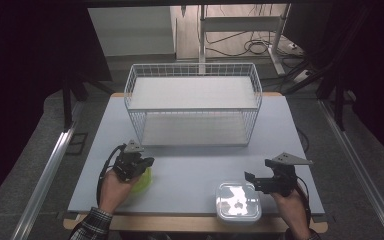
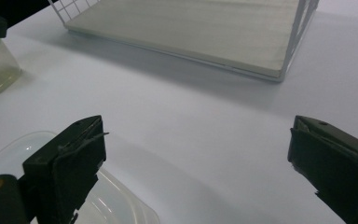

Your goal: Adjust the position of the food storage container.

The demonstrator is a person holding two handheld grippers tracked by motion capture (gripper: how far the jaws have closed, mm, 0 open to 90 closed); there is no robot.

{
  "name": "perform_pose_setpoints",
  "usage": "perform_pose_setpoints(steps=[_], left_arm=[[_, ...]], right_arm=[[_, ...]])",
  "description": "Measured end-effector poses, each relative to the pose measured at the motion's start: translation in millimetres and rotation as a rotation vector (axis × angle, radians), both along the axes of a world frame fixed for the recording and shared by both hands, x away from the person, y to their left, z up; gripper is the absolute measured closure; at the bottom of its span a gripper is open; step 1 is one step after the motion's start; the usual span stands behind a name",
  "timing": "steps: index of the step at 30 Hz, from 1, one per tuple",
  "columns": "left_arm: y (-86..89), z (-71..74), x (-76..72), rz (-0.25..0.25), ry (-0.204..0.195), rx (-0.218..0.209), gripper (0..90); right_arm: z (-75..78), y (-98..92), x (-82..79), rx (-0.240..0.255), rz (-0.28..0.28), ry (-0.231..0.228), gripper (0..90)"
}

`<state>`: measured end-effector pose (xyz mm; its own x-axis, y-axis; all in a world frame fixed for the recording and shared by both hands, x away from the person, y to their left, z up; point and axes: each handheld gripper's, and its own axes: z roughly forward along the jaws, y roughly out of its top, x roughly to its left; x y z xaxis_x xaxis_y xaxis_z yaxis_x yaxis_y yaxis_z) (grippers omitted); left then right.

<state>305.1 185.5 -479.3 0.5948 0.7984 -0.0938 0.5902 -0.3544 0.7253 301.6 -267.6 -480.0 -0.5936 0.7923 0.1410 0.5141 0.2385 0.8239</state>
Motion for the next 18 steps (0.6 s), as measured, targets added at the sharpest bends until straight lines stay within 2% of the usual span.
perform_pose_setpoints(steps=[1, 2, 3, 5, 7, 9, 10, 11, 12, 13, 14, 15, 16, 17, 18], left_arm=[[-1.5, 3.0, -2.5, -0.008, -0.019, -0.021, 87.9], [-5.1, 7.8, -7.2, -0.022, -0.049, -0.061, 87.5], [-5.1, 7.8, -7.2, -0.022, -0.049, -0.061, 87.3], [-12.4, 12.1, -14.6, -0.055, -0.075, -0.116, 87.1], [-24.2, 12.5, -22.6, -0.097, -0.093, -0.133, 86.0], [-27.5, 11.9, -24.6, -0.115, -0.096, -0.135, 85.3], [-37.0, 9.3, -30.2, -0.153, -0.094, -0.140, 85.0], [-37.0, 9.3, -30.2, -0.153, -0.094, -0.140, 84.9], [-47.4, 5.9, -35.9, -0.190, -0.095, -0.137, 84.9], [-47.4, 5.9, -35.9, -0.190, -0.095, -0.137, 85.0], [-53.9, 3.8, -39.1, -0.206, -0.094, -0.134, 85.2], [-57.5, 2.5, -40.8, -0.218, -0.092, -0.135, 85.2], [-67.7, -1.4, -45.5, -0.241, -0.086, -0.144, 85.7], [-67.7, -1.4, -45.5, -0.241, -0.086, -0.144, 86.1], [-78.5, -5.6, -49.3, -0.271, -0.075, -0.135, 86.8]], right_arm=[[0.7, -1.0, -0.4, 0.003, -0.005, -0.006, 3.2], [2.2, -3.2, -1.4, 0.000, -0.015, -0.025, 2.6], [2.2, -3.2, -1.4, 0.000, -0.015, -0.025, 2.6], [4.2, -6.3, -2.7, -0.003, -0.021, -0.040, 1.1], [7.5, -11.3, -5.1, 0.026, -0.010, -0.037, 1.2], [8.5, -11.9, -6.2, 0.016, -0.008, -0.035, 1.3], [10.3, -13.2, -9.8, -0.004, -0.003, -0.028, 4.9], [11.1, -13.7, -11.7, -0.012, -0.005, -0.022, 8.6], [12.2, -14.7, -14.4, -0.028, -0.008, -0.024, 15.4], [12.2, -14.7, -14.4, -0.028, -0.008, -0.024, 15.4], [16.1, -18.6, -22.1, -0.053, -0.006, -0.015, 43.5], [16.1, -18.6, -22.1, -0.053, -0.006, -0.015, 43.5], [18.0, -23.5, -27.8, -0.050, 0.020, 0.023, 65.3], [18.0, -23.5, -27.8, -0.050, 0.020, 0.023, 65.3], [17.4, -26.8, -34.7, -0.054, 0.048, 0.044, 82.4]])
